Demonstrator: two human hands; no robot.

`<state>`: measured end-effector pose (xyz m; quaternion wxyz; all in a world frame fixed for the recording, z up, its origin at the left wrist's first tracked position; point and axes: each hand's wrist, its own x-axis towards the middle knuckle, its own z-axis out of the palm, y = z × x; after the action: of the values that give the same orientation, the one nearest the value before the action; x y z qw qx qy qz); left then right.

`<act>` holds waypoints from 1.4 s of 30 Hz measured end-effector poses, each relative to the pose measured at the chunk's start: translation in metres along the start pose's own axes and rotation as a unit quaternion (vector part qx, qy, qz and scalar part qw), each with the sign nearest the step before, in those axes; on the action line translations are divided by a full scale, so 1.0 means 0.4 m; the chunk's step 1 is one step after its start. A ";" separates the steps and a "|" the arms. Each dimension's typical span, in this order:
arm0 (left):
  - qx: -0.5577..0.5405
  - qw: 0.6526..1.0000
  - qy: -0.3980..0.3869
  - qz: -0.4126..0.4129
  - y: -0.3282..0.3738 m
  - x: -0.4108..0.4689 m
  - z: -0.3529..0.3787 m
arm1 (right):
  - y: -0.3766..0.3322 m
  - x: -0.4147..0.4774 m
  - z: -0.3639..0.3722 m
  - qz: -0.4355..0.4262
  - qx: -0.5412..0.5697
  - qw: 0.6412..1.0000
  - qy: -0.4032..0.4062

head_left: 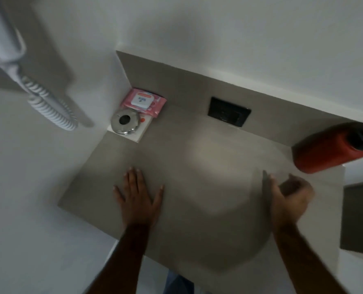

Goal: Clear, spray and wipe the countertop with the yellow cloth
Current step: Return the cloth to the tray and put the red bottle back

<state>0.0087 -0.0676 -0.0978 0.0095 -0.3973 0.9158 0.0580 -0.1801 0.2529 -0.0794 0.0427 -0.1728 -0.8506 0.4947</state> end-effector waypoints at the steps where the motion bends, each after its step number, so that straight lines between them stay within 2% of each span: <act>1: -0.001 1.000 -0.002 0.005 0.003 -0.004 -0.004 | -0.011 -0.036 0.042 -0.054 -0.047 0.997 -0.014; 3: -0.022 1.000 0.005 0.017 -0.005 0.007 -0.027 | -0.080 -0.089 0.149 -0.141 -0.102 0.982 -0.077; 5: -0.064 0.997 0.022 0.024 -0.033 0.063 -0.059 | -0.172 -0.118 0.263 -0.220 -0.117 0.953 -0.174; 8: -0.106 0.991 0.045 0.060 -0.079 0.213 -0.121 | -0.324 -0.133 0.438 -0.369 -0.152 0.878 -0.266; 11: -0.078 0.987 0.040 0.136 -0.103 0.378 -0.168 | -0.463 -0.137 0.609 -0.489 -0.212 0.785 -0.316; 14: -0.070 0.979 0.027 0.188 -0.104 0.486 -0.182 | -0.547 -0.144 0.752 -0.542 -0.284 0.712 -0.345; 17: -0.020 0.972 0.006 0.234 -0.113 0.533 -0.185 | -0.587 -0.150 0.842 -0.539 -0.351 0.678 -0.356; 22: -0.027 0.973 0.021 0.230 -0.131 0.517 -0.193 | -0.598 -0.162 0.880 -0.508 -0.399 0.667 -0.372; 26: -0.085 0.971 0.071 0.214 -0.136 0.453 -0.195 | -0.594 -0.164 0.802 -0.488 -0.361 0.707 -0.364; 30: -0.138 0.968 0.070 0.195 -0.120 0.355 -0.181 | -0.515 -0.139 0.617 -0.465 -0.274 0.779 -0.319; 33: -0.161 0.960 0.056 0.221 -0.081 0.294 -0.177 | -0.419 -0.111 0.448 -0.452 -0.249 0.808 -0.283; 38: -0.209 0.939 0.020 0.273 0.061 0.256 -0.166 | -0.252 -0.032 0.184 -0.396 -0.301 0.830 -0.251; 42: -0.204 0.925 0.008 0.322 0.179 0.273 -0.146 | -0.181 0.037 0.094 -0.391 -0.335 0.827 -0.227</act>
<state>-0.1166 -0.1052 -0.0395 -0.0987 -0.0753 0.9627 0.2406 -0.2216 0.1941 -0.0378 -0.0223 0.2874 -0.9462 0.1468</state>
